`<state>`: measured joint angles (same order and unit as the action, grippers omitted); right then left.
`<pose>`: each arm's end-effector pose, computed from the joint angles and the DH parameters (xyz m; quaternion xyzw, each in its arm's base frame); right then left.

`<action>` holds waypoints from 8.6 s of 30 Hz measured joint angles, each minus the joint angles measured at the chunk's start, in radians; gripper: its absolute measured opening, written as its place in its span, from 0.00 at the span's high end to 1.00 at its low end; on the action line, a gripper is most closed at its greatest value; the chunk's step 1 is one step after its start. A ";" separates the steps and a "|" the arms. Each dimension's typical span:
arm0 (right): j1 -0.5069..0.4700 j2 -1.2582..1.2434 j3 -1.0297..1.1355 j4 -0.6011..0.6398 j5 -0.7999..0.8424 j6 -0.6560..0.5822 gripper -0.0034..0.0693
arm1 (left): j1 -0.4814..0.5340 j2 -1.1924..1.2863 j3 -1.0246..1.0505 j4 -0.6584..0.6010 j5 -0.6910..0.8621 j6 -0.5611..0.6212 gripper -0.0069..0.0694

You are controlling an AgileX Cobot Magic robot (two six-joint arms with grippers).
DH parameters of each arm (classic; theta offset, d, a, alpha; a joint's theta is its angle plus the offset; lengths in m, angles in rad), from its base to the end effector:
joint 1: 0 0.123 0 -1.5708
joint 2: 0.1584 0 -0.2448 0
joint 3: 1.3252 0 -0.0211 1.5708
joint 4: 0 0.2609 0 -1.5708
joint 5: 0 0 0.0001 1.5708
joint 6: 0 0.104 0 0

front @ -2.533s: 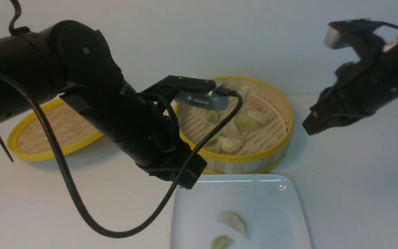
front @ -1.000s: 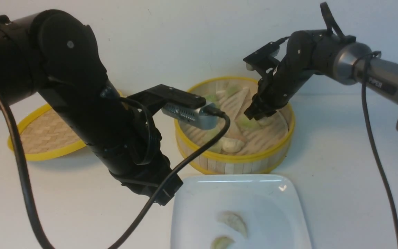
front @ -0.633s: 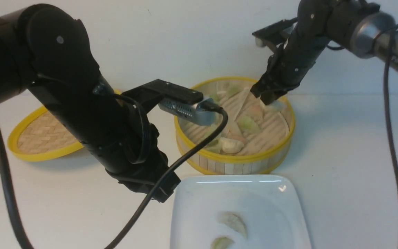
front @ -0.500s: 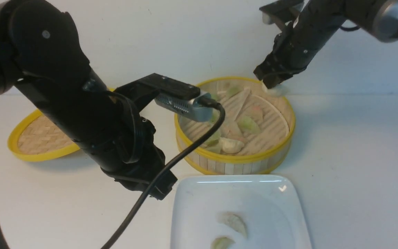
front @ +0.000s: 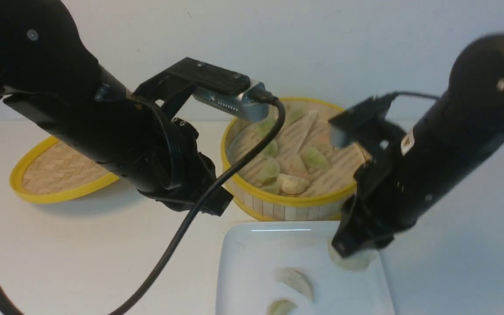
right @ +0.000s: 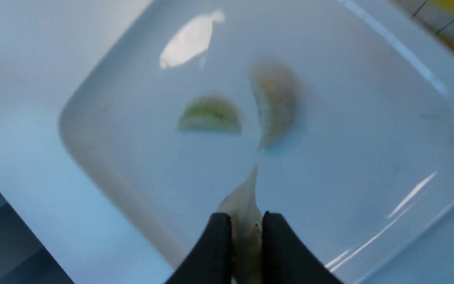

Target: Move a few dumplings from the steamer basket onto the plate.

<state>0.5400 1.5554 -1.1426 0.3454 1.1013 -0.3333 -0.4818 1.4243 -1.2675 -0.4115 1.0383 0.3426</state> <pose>0.2458 0.1840 0.2041 -0.3552 0.9185 0.1649 0.0541 0.2594 -0.1761 0.2851 0.3262 0.8973 -0.2103 0.2104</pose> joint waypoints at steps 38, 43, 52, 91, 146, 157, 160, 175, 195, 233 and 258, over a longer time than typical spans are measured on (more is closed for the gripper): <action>0.039 -0.227 0.233 0.153 -0.258 0.098 0.51 | 0.000 0.788 -0.559 0.217 -0.228 -0.079 0.53; 0.039 -0.275 0.233 0.153 -0.258 0.098 0.52 | 0.000 0.800 -0.562 0.219 -0.244 -0.079 0.35; 0.039 -0.279 0.233 0.164 -0.258 0.099 0.52 | 0.000 0.831 -0.565 0.221 -0.258 -0.087 0.49; -0.123 -0.279 0.043 0.053 -0.242 0.124 0.56 | 0.000 0.195 0.046 0.037 0.089 -0.127 0.58; -0.271 0.174 -0.452 -0.120 -0.023 0.129 0.93 | -0.130 -0.323 0.028 0.345 0.063 -0.253 0.92; -0.255 0.537 -0.719 -0.126 -0.014 0.039 0.55 | -0.130 -0.654 0.238 0.362 -0.030 -0.372 0.92; -0.238 0.605 -0.755 -0.129 -0.015 0.026 0.48 | -0.130 -0.698 0.280 0.394 -0.049 -0.414 0.92; -0.209 0.758 -0.775 -0.125 -0.162 0.021 0.50 | -0.130 -0.725 0.317 0.512 -0.050 -0.544 0.92; -0.208 0.433 -0.775 -0.170 0.104 0.025 0.65 | -0.130 -0.725 0.317 0.512 -0.050 -0.547 0.92; -0.008 0.213 0.160 -0.092 -0.456 0.099 0.53 | -0.130 -0.725 0.317 0.513 -0.084 -0.542 0.92; -0.008 -0.418 -0.354 -0.402 0.140 0.317 0.75 | -0.130 -0.725 0.317 0.515 -0.275 -0.542 0.92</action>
<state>0.5320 1.1374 -1.4970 -0.0569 1.2418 -0.0165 -0.6122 0.6997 -0.9501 0.1032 0.7638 -0.1996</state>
